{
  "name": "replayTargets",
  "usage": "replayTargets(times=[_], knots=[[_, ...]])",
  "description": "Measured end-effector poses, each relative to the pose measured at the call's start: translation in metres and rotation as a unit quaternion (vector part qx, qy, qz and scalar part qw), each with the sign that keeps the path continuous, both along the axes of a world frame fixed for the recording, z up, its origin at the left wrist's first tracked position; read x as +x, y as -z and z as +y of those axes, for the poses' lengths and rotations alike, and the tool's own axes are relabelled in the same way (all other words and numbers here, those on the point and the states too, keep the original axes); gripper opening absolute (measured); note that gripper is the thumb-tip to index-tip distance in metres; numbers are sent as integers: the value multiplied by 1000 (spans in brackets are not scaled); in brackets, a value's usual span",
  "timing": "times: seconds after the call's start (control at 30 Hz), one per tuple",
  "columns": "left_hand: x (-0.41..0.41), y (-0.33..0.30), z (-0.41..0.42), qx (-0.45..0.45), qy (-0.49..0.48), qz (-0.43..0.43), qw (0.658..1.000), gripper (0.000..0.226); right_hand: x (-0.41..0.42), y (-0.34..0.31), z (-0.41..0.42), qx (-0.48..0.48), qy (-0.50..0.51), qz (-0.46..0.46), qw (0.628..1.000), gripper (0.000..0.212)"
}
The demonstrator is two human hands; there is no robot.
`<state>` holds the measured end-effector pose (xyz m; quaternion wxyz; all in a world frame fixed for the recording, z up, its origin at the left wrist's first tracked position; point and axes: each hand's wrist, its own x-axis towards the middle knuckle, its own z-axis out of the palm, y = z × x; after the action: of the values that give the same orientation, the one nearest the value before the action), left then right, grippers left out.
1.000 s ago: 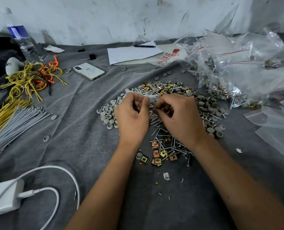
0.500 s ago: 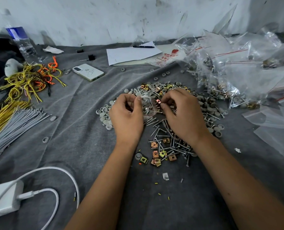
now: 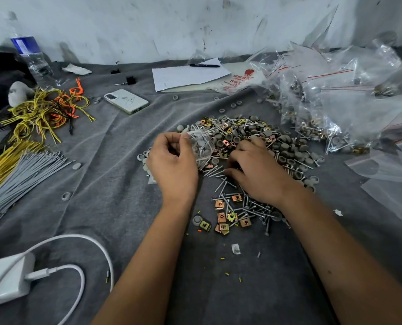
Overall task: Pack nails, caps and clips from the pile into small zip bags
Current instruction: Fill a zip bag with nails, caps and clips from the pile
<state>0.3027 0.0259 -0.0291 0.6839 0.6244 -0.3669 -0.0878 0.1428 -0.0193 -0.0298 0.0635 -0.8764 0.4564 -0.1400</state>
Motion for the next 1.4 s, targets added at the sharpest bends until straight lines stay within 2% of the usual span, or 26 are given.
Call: replayTargets(times=[0.1,0.23,0.3,0.47,0.67,0.83,0.9,0.97,1.03,1.1,1.17,1.27,1.4], knots=[[1,0,0,0,-1,-6,1000,20,3,-1,2,-20,-7,-36,999,27],[1,2,-1,11,28,-18,999,19,5,-8,4,-44,17,-228,972,12],[-2,3,0,18,52,-43,998,18,5,-11,5,-65,6,-282,957,8],[-8,3,1,16,90,-101,991,16,8,-12,10,-98,-73,-289,950,11],[-11,3,2,2,129,-90,988,22,11,-7,12,-98,-68,-333,936,16],[-15,5,2,1,132,-90,987,14,12,-4,9,-103,-88,-251,958,17],[-14,5,1,9,131,-81,988,17,11,-5,8,-114,-84,-255,957,14],[-13,5,1,15,132,-77,988,20,8,-7,6,-141,-38,-286,947,14],[-13,4,1,20,130,-77,988,23,-1,-7,-1,-179,59,-280,941,17],[-14,3,2,22,128,-77,989,25,-14,-4,-12,-175,173,-215,945,23],[-15,2,3,25,128,-78,988,24,-26,-1,-21,-125,250,-133,951,32],[-15,2,3,32,129,-78,988,23,-31,1,-28,-73,269,-60,958,36],[-15,1,3,35,131,-70,988,23,-30,-1,-32,-71,246,-71,964,30]])
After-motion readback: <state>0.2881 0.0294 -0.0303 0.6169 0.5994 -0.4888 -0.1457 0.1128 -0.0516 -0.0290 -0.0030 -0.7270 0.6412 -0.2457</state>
